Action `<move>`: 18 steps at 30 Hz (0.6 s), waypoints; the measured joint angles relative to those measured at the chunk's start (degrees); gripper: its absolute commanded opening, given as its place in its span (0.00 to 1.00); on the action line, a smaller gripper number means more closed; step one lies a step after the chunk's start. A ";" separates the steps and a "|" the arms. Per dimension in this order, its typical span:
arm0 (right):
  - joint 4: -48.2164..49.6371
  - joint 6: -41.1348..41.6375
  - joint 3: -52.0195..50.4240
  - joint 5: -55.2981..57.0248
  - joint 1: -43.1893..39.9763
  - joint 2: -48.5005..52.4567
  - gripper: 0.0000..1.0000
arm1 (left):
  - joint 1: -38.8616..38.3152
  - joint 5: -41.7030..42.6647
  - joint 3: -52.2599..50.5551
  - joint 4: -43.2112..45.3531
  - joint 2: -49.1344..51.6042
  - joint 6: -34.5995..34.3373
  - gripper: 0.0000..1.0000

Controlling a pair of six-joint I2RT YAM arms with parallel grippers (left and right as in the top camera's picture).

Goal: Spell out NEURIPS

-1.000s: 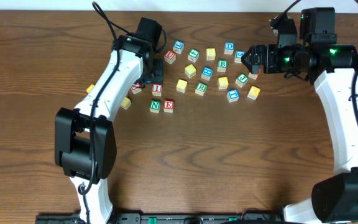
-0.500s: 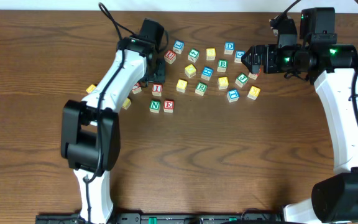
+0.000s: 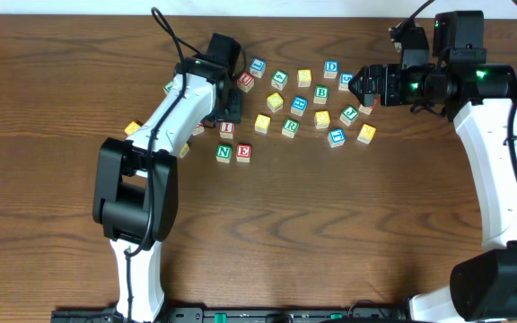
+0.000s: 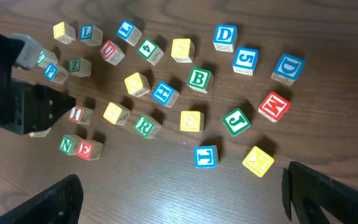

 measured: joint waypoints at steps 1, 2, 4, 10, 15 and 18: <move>0.00 0.02 0.00 0.00 0.00 0.00 0.99 | -0.07 0.00 0.00 0.02 0.33 0.00 0.57; 0.00 0.02 0.00 0.00 0.00 0.00 0.99 | -0.11 0.00 0.00 0.00 0.79 0.00 0.57; 0.00 0.00 0.00 0.00 0.00 0.00 0.99 | -0.15 0.02 0.00 0.02 1.42 0.00 0.57; 0.00 0.02 0.00 -0.02 0.00 0.00 0.99 | -0.15 0.00 0.00 0.35 1.75 0.00 0.57; 0.00 0.00 0.00 0.00 0.00 0.00 0.99 | -0.15 0.00 0.00 0.37 1.75 0.00 0.57; 0.00 0.02 0.00 0.00 0.00 0.00 0.99 | -0.15 0.04 0.00 0.39 1.75 0.02 0.57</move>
